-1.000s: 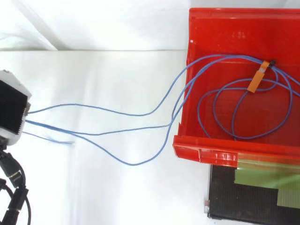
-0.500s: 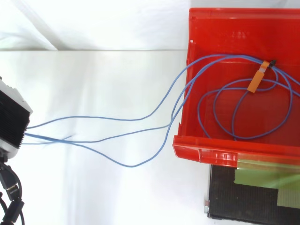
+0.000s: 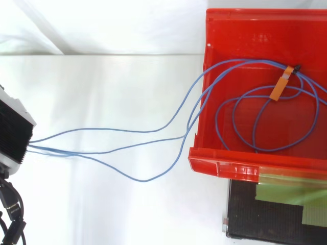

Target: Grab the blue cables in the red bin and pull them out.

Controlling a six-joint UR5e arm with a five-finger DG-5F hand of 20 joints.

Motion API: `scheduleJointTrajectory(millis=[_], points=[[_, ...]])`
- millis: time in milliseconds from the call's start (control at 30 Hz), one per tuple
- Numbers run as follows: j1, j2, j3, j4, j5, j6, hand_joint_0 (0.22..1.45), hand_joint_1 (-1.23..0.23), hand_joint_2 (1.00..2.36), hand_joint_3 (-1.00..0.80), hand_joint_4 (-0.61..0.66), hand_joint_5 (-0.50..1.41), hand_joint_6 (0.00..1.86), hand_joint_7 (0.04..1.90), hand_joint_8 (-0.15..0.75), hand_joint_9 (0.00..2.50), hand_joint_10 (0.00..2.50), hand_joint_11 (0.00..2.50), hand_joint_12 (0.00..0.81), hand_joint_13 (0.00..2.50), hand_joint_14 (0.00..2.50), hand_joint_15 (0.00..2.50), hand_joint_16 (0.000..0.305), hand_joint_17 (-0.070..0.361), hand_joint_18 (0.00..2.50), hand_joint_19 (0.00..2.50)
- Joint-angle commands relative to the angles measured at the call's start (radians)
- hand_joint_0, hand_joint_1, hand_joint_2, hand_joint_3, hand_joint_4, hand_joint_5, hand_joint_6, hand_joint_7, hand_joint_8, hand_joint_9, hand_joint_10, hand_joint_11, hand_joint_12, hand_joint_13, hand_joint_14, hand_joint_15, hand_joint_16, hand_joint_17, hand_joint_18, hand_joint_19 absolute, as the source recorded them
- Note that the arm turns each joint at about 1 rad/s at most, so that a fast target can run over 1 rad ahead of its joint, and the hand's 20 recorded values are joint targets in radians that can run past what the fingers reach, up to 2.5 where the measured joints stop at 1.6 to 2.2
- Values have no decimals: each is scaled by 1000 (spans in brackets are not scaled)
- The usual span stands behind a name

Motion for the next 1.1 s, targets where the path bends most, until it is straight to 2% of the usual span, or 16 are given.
scheduleJointTrajectory(millis=[0, 400, 633, 1067], points=[[1, 0, 0, 0, 0, 0, 700, -772, 1000, -1000, 200, 799, 524, 530, 356, 552, 2500, 410, 400, 1042, 2500, 356, 52, 117, 1086, 807], [1, 0, 0, 0, -3, 1, 682, -814, 1000, -1000, 200, 873, 443, 593, 352, 637, 2500, 456, 403, 1087, 2500, 372, 54, 122, 1156, 811], [-1, 0, 0, 0, -3, 1, 692, -837, 1000, -1000, 195, 890, 459, 591, 343, 665, 2500, 468, 393, 1088, 2500, 384, 53, 120, 1176, 846], [-1, 0, 0, 0, -3, 0, 823, -883, 1000, -1000, 156, 916, 477, 607, 302, 682, 2500, 550, 360, 1061, 2500, 465, 42, 96, 1197, 1149]])
